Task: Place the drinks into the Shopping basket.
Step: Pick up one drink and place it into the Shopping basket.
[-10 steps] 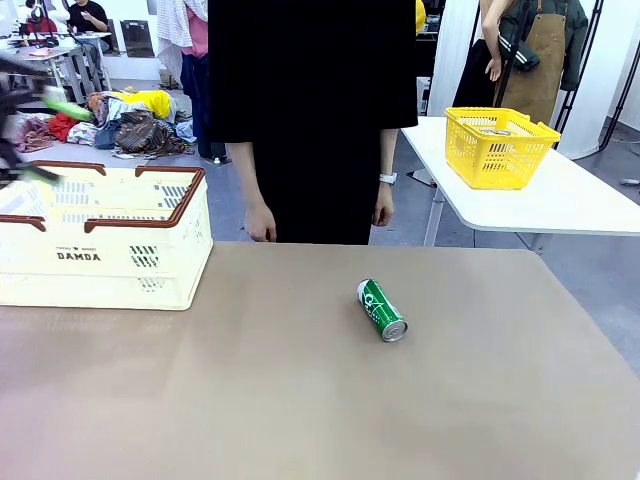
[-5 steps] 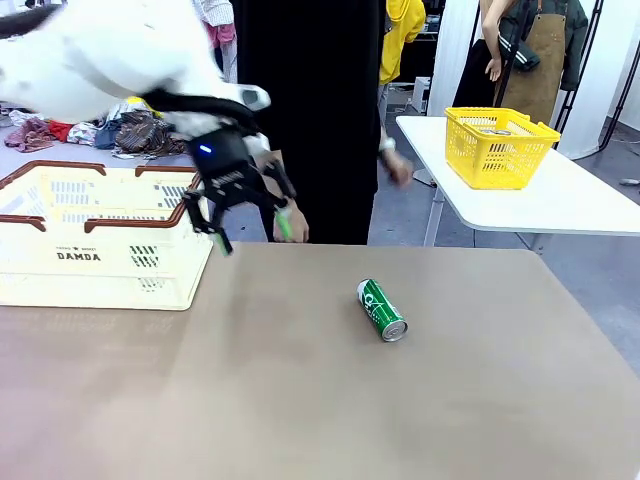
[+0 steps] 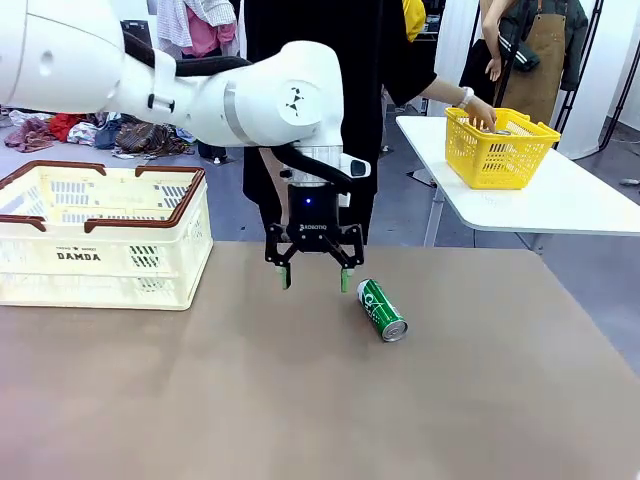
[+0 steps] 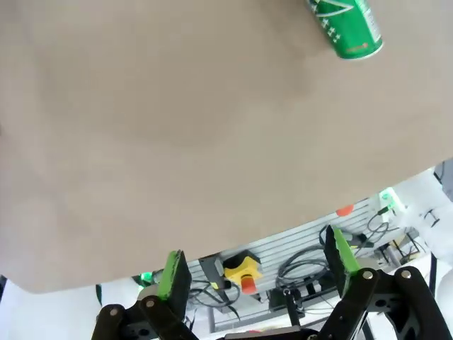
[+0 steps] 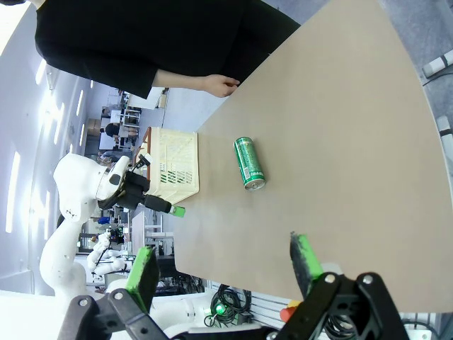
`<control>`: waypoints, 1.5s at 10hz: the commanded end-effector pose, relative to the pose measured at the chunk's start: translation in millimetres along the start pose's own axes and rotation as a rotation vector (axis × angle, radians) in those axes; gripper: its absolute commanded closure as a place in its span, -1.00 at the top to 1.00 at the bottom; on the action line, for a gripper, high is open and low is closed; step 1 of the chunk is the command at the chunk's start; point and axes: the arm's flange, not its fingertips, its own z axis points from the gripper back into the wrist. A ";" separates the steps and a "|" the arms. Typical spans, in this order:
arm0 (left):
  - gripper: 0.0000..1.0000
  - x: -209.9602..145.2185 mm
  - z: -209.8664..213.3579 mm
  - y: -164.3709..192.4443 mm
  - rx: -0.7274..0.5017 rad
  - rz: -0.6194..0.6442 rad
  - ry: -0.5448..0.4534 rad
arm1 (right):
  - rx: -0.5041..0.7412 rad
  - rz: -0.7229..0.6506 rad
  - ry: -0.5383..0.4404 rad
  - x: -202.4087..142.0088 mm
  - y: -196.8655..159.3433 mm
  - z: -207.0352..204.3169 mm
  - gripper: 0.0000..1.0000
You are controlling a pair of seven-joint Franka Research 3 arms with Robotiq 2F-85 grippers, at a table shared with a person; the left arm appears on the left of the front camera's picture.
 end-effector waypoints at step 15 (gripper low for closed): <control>1.00 34.8 42.0 -38.8 0.031 0.067 -0.163 | 0.023 0.022 -0.007 1.8 0.9 1.0 1.00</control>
